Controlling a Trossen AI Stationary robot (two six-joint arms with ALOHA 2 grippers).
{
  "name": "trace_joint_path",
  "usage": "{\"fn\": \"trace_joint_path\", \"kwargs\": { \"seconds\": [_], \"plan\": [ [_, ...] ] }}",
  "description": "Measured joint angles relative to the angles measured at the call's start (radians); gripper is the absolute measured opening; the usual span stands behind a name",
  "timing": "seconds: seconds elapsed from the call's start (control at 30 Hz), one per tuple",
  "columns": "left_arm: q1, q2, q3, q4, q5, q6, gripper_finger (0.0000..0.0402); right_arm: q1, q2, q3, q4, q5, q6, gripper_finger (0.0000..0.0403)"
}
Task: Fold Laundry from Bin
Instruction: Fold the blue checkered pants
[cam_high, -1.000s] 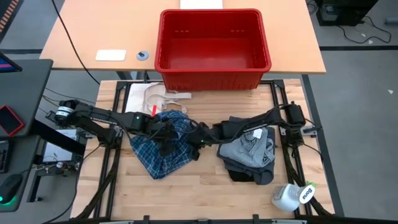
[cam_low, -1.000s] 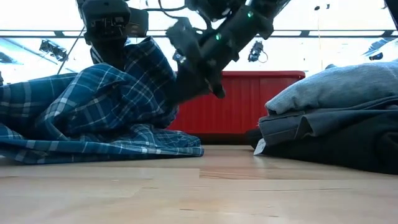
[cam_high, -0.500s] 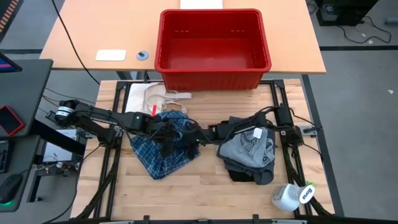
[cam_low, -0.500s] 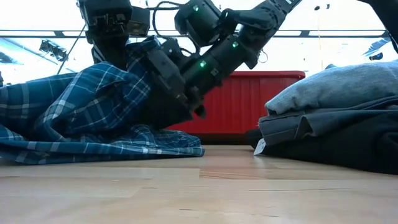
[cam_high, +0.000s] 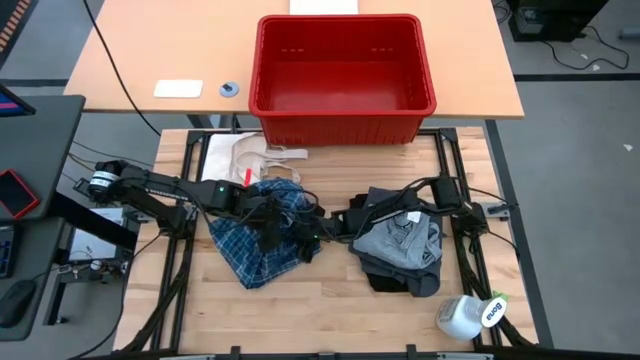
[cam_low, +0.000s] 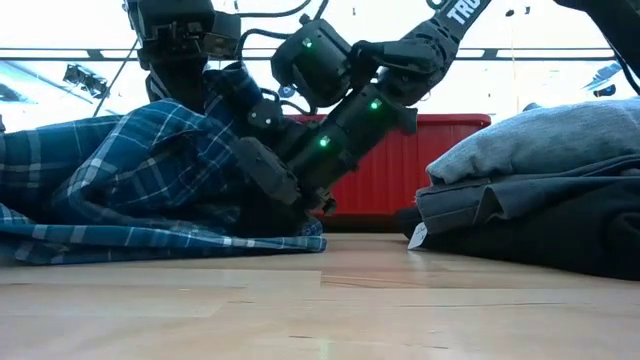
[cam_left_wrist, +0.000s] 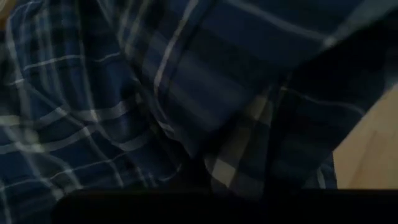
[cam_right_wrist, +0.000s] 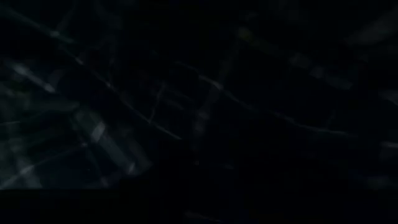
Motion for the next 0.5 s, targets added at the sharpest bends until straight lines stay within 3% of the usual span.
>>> {"fn": "trace_joint_path", "kwargs": {
  "seconds": [0.2,0.5],
  "plan": [
    [0.000,0.000,0.000,-0.014,0.000,-0.005,0.0013,0.005,-0.014,-0.001,-0.022,-0.033,-0.002,0.0017],
    [0.000,0.000,0.000,-0.022,-0.001,-0.004,0.0013,0.007,-0.086,-0.004,-0.050,-0.084,0.036,0.0007]
  ]
}}
